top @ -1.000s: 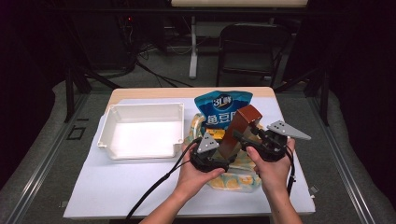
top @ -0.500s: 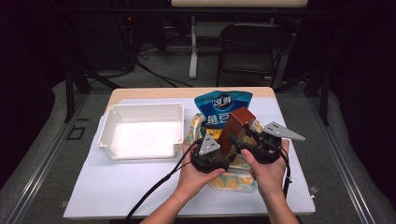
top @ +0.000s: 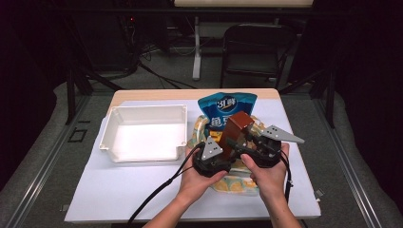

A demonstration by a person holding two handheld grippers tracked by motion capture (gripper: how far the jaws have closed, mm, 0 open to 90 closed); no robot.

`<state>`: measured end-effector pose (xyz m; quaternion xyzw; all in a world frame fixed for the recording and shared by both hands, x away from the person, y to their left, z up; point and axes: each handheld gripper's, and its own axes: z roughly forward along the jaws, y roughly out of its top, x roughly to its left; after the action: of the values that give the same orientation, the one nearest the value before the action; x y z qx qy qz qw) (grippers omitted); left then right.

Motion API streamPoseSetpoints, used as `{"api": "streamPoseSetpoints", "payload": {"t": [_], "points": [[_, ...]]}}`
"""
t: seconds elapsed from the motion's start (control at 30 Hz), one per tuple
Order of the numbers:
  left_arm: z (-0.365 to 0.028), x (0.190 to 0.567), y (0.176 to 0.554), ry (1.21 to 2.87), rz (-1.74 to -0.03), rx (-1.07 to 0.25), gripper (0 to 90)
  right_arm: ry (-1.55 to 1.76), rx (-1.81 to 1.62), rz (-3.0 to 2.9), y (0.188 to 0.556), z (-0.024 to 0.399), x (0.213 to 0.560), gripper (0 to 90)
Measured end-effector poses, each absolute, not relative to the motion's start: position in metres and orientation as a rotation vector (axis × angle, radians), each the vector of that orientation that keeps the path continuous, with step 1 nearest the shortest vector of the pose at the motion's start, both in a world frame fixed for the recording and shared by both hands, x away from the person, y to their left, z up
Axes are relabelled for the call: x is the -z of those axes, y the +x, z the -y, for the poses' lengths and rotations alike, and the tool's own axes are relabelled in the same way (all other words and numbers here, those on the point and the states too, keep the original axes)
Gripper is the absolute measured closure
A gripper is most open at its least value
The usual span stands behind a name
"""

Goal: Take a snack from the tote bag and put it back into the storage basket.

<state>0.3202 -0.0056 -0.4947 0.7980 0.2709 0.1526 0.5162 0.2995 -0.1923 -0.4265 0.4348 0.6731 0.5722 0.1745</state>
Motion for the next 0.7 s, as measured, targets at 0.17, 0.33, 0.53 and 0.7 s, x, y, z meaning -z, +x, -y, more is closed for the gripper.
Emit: {"api": "streamPoseSetpoints", "payload": {"t": [0.17,0.33,0.53,0.7], "points": [[0.002,0.497,0.321,1.921,-0.666,-0.353,44.3,1.184,-1.631,-1.901,0.300,0.191,0.426,27.3],[-0.004,0.498,0.322,1.926,-0.693,-0.365,44.4,1.135,-1.649,-1.903,0.298,0.195,0.421,20.3],[-0.014,0.495,0.323,1.919,-0.709,-0.368,44.4,1.105,-1.653,-1.879,0.296,0.200,0.417,18.1],[-0.024,0.494,0.323,1.906,-0.723,-0.378,44.5,1.112,-1.646,-1.870,0.298,0.205,0.417,17.7]]}}
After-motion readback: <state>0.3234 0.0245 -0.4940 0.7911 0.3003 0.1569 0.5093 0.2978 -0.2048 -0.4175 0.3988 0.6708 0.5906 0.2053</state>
